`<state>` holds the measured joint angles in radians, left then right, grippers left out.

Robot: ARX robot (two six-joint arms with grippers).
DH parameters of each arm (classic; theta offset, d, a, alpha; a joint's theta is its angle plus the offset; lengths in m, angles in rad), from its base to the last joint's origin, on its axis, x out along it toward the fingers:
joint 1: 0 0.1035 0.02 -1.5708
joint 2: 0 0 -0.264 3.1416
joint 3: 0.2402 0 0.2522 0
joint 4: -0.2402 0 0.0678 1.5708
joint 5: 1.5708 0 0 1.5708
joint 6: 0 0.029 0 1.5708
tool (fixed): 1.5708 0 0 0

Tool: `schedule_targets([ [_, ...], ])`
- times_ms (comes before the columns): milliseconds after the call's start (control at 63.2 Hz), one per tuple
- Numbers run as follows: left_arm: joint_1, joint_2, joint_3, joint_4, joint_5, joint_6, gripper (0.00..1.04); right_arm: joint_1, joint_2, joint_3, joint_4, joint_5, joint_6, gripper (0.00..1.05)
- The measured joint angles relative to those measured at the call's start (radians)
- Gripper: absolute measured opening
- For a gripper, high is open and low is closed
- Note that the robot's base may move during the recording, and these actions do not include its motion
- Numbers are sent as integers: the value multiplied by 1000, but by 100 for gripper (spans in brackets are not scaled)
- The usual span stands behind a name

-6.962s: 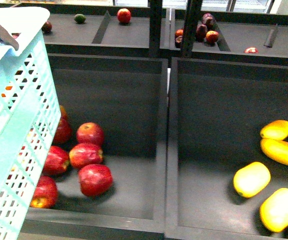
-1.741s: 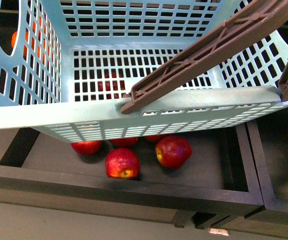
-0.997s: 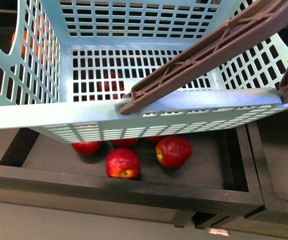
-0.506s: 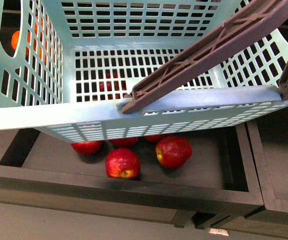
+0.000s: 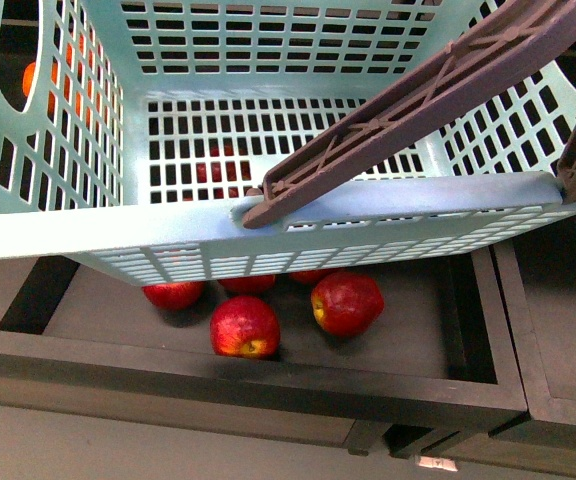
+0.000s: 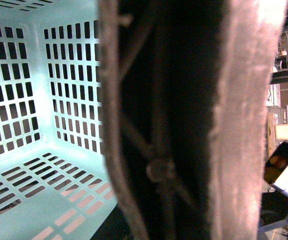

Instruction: Pick mango and avocado into basket

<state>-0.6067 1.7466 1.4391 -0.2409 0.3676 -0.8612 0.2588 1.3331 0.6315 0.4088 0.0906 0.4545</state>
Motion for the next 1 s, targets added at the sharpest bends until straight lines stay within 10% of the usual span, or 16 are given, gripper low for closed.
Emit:
schedule_targets([
  [222,0,0,0,0,0,0,13,66,70,5,53,14,7,65],
  [427,0,0,0,0,0,0,13,54,142,67,89,32,28,97],
  [997,2,0,-5,0,1,-1,13,-200,-232,10,-156,11,90,96],
])
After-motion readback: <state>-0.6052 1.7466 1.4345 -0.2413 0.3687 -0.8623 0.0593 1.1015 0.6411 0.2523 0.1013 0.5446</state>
